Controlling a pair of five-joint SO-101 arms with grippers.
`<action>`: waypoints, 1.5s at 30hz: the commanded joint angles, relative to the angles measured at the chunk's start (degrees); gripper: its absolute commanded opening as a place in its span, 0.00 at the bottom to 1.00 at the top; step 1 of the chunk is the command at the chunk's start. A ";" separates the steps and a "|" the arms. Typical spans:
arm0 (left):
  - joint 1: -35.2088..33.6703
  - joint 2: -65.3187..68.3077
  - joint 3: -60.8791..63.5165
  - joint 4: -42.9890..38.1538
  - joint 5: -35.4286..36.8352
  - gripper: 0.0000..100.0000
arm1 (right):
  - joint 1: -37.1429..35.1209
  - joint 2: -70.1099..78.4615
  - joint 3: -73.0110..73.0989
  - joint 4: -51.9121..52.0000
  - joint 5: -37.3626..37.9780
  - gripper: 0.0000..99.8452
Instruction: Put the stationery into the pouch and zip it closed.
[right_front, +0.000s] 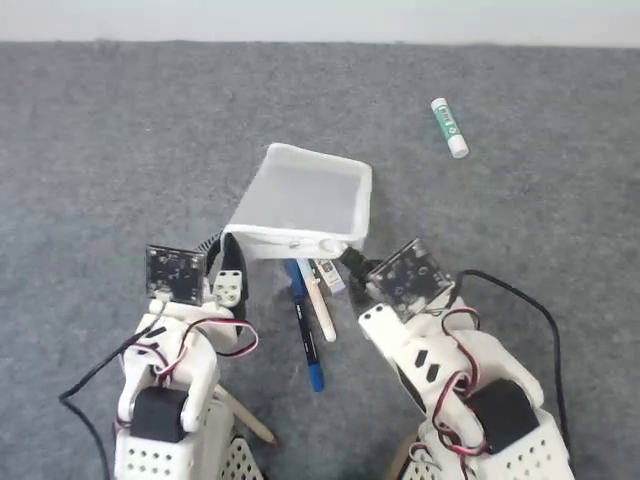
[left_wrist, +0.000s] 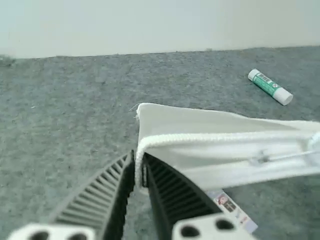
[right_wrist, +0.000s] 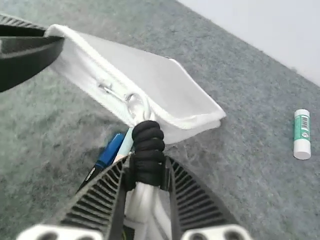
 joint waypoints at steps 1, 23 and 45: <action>-1.85 -0.97 -3.74 0.53 1.05 0.01 | 3.21 -1.27 -2.11 -1.54 -0.88 0.01; -1.85 -0.97 -3.82 0.53 1.14 0.01 | 13.58 -1.36 -2.46 -4.09 -7.47 0.01; 1.93 -0.79 -2.68 1.93 1.05 0.18 | 3.65 -12.62 -2.64 1.63 2.64 0.01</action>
